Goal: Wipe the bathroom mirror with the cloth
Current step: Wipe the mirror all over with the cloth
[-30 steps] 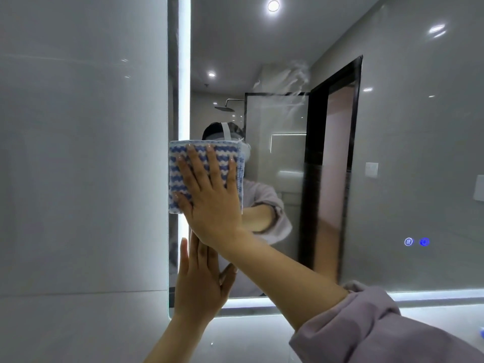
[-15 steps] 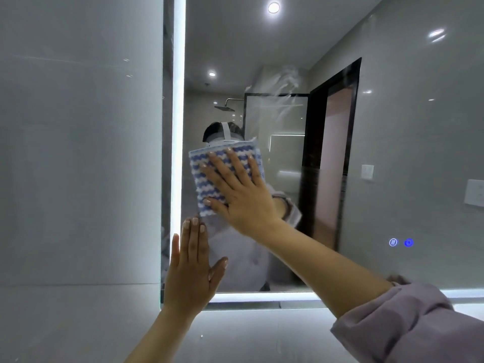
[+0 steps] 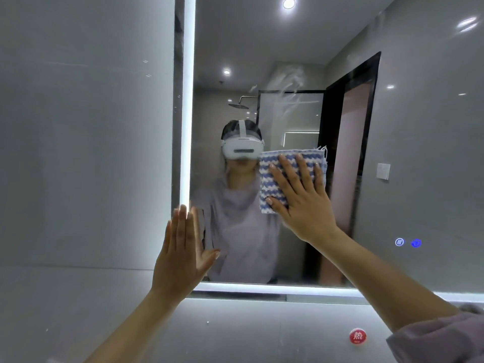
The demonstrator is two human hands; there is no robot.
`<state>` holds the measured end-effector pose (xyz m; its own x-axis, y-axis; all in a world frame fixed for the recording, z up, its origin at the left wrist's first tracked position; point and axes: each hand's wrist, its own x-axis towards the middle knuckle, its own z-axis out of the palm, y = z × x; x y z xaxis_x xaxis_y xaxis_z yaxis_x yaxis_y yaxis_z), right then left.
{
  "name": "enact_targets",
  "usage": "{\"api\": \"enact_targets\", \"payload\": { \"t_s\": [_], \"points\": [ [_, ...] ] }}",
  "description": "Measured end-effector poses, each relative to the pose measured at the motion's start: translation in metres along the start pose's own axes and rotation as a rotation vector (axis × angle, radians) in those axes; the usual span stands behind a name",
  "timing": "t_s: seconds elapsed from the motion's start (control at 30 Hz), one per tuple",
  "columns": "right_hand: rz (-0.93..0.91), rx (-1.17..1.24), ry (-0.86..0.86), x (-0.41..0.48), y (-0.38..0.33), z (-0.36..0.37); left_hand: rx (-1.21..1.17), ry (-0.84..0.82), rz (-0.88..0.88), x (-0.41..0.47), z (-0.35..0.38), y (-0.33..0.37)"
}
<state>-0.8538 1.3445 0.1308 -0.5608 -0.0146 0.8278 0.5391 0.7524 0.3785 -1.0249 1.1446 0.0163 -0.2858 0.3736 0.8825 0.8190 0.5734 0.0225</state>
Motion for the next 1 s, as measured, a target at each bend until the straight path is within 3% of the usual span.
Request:
{"api": "enact_targets", "payload": {
  "t_s": [0.33, 1.0],
  "points": [
    [0.043, 0.018, 0.037, -0.001, -0.010, 0.007, -0.065, -0.129, -0.007, 0.002, 0.006, -0.029],
    [-0.158, 0.001, 0.091, 0.086, -0.147, 0.008, -0.086, 0.034, -0.015, 0.003, 0.030, -0.033]
  ]
}}
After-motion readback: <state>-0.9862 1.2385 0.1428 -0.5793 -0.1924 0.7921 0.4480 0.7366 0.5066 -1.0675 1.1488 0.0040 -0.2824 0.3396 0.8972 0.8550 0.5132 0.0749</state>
